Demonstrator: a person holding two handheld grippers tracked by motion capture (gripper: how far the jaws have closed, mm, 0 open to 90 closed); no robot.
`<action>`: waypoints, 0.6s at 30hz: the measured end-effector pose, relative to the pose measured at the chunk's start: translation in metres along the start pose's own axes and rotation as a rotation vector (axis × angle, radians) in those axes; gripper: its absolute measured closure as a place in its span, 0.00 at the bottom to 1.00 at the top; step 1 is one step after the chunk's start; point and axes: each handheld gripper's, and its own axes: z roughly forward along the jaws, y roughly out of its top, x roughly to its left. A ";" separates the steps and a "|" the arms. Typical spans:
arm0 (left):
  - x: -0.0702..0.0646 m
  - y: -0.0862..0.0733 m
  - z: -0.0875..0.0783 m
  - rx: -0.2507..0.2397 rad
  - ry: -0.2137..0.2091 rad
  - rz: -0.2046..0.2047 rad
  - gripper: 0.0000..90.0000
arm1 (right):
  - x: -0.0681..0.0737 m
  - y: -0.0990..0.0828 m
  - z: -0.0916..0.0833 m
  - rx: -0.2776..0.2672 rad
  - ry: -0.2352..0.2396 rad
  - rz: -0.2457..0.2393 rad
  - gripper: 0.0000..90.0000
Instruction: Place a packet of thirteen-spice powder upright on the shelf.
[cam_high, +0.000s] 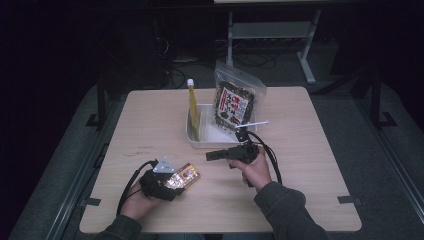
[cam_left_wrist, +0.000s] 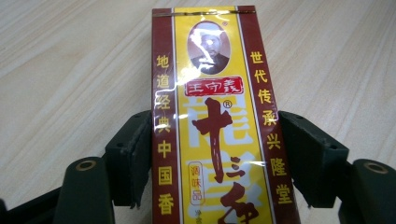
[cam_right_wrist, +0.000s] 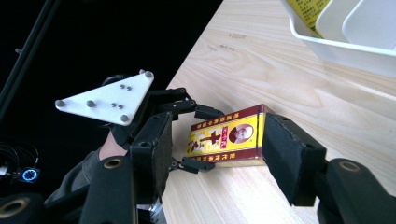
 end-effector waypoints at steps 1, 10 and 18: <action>0.000 0.000 0.000 0.002 -0.001 -0.002 0.34 | 0.000 0.000 0.000 0.004 -0.005 0.000 0.47; -0.004 0.004 -0.003 -0.020 -0.002 0.012 0.35 | -0.002 -0.005 0.008 0.042 -0.036 -0.008 0.47; -0.012 0.011 -0.008 -0.075 -0.011 0.031 0.35 | -0.004 -0.008 0.018 0.079 -0.051 -0.009 0.47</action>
